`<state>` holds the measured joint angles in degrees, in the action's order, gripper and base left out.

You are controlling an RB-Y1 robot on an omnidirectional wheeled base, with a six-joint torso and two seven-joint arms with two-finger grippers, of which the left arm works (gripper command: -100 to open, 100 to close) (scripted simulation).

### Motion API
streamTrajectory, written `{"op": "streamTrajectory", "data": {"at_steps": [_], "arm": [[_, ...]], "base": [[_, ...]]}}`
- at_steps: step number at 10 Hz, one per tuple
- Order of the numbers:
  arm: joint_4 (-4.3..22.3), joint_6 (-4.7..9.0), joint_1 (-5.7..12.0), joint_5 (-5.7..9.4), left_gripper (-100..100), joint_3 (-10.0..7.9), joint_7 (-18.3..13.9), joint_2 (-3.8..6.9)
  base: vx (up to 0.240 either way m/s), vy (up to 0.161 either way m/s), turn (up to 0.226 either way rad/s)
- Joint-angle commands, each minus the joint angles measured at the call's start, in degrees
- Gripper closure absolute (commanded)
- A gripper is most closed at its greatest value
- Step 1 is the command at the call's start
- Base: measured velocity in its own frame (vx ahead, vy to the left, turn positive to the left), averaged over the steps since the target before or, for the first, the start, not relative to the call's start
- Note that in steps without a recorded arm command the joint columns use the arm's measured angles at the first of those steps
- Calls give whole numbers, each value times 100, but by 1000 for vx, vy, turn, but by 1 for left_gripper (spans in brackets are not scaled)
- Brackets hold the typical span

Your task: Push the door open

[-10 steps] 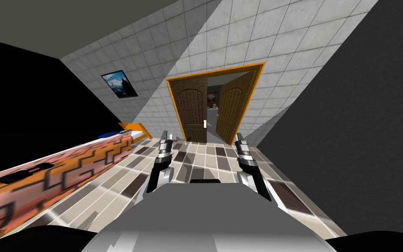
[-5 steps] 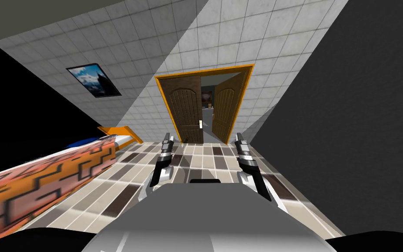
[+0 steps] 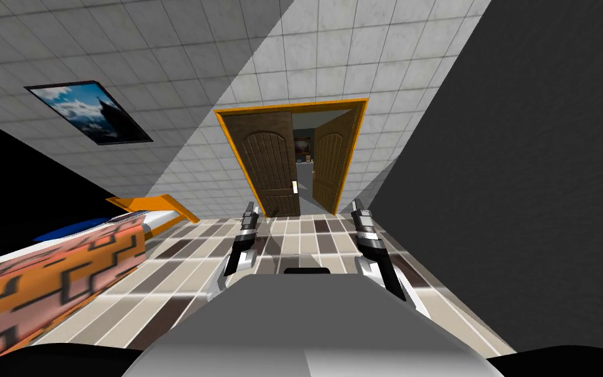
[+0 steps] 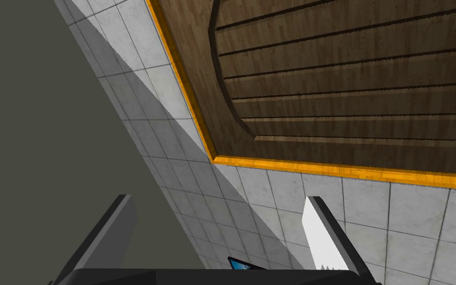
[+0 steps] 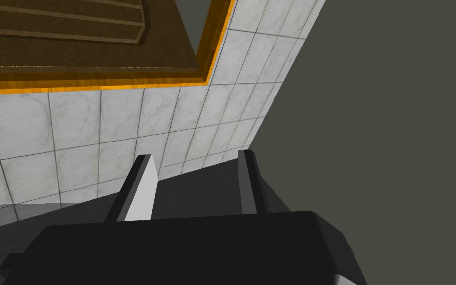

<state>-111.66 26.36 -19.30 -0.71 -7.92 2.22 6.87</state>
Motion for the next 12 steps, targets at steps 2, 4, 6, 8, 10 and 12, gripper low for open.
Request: {"op": "streamTrajectory", "data": {"at_steps": [2,4,6,8,10,12], "arm": [[490,3,233,20,-100,-233,-143,182],[771,18,307,25,-100,-319,-196,249],[1157,49,463,35,-100,-500,-309,387],[1483,65,541,40,-100,-591,-365,456],[1715,80,620,45,-100,-682,-422,526],[2127,112,781,55,-100,-869,-538,667]], "base": [[70,-22,-223],[57,-21,-68],[84,-37,-253],[73,-12,-65],[69,-12,-147],[68,-12,-178]]}}
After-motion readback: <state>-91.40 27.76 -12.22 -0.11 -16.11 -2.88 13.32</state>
